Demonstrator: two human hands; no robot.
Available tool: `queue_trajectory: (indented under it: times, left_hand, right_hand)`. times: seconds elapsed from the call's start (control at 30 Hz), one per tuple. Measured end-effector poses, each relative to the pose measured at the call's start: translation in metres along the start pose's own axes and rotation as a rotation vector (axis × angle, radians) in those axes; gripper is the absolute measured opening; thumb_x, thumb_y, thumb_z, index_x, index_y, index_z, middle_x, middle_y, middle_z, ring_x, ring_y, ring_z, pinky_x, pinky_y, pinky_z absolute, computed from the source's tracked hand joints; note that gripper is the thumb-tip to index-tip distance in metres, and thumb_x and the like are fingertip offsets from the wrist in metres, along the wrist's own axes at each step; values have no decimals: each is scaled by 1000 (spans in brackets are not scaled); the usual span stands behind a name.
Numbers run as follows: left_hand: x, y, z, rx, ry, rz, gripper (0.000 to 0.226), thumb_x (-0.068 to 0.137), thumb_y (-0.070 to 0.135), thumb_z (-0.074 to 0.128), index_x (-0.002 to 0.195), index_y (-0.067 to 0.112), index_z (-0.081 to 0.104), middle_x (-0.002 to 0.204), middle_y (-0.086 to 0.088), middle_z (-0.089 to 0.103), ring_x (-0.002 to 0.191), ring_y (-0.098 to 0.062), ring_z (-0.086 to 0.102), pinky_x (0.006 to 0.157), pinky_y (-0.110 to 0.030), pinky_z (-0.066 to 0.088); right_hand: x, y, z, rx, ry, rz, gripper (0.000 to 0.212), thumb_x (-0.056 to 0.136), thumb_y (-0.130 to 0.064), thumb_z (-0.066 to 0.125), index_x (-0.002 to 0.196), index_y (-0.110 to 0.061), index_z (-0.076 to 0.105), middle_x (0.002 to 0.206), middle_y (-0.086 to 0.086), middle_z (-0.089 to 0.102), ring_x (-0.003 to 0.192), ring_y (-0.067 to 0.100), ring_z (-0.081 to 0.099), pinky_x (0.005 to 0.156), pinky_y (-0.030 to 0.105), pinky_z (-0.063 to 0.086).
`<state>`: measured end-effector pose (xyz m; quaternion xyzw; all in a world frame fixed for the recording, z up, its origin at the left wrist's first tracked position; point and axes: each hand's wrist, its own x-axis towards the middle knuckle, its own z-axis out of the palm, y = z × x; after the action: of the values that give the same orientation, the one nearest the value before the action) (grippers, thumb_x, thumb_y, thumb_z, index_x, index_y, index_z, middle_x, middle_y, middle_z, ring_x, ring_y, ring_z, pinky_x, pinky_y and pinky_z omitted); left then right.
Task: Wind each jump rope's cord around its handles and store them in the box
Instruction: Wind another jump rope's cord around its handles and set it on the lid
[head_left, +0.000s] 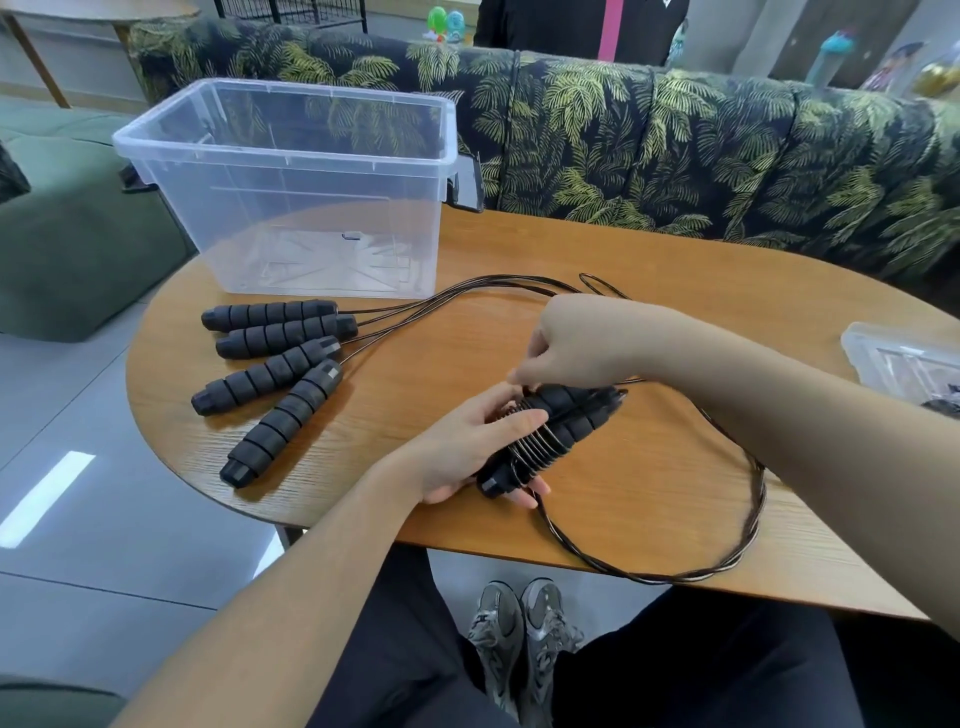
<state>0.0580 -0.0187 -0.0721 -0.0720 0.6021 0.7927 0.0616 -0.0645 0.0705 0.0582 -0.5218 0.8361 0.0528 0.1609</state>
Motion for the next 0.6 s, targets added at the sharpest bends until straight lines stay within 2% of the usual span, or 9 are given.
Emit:
queue_trajectory:
  times: [0.13, 0.2, 0.3, 0.37, 0.47, 0.53, 0.6]
  left_hand:
    - [-1, -2, -1, -90, 19, 14, 39, 103, 25, 54, 140, 30, 44, 121, -24, 62, 93, -45, 69, 75, -50, 62]
    - [-1, -6, -3, -154, 64, 49, 35, 104, 24, 53, 138, 25, 44, 114, -22, 66, 90, -45, 69, 74, -51, 61]
    - [-1, -10, -4, -236, 114, 100, 32, 104, 25, 53, 133, 14, 43, 109, -22, 66, 85, -42, 67, 66, -45, 57]
    - [-2, -10, -3, -253, 143, 118, 24, 104, 26, 53, 125, 16, 47, 106, -21, 67, 83, -41, 66, 64, -43, 54]
    - [0, -9, -2, -254, 205, 127, 16, 105, 26, 51, 119, 18, 50, 99, -20, 67, 79, -39, 66, 61, -42, 52]
    - [1, -9, -2, -245, 242, 120, 15, 105, 26, 49, 117, 17, 51, 98, -20, 66, 78, -39, 66, 61, -41, 51]
    - [1, -6, -3, -223, 269, 108, 18, 105, 26, 46, 120, 16, 50, 96, -20, 66, 77, -37, 65, 60, -41, 50]
  right_hand:
    - [-8, -7, 10, 8, 46, 12, 34, 98, -42, 52, 93, -19, 76, 76, -1, 69, 74, 19, 64, 70, 34, 57]
    - [-12, -7, 19, 102, 46, -5, 34, 101, -39, 47, 95, -21, 75, 82, 1, 72, 77, 21, 66, 73, 38, 59]
    - [-21, -4, 28, 302, 139, -30, 26, 104, -37, 43, 114, -28, 66, 95, -13, 66, 86, 13, 62, 79, 35, 53]
    - [-27, 0, 32, 358, 207, -14, 20, 102, -42, 47, 114, -30, 58, 84, -15, 61, 77, 9, 59, 67, 31, 46]
    - [-34, 9, 41, 331, 203, 23, 27, 100, -53, 46, 96, -29, 59, 67, -10, 57, 55, 2, 51, 55, 27, 39]
    - [-38, 13, 48, 408, 190, 2, 33, 101, -53, 44, 88, -29, 63, 57, -8, 51, 44, 4, 42, 51, 26, 36]
    - [-42, 17, 56, 479, 184, -44, 30, 103, -49, 42, 89, -31, 63, 58, -8, 51, 45, 4, 41, 52, 23, 38]
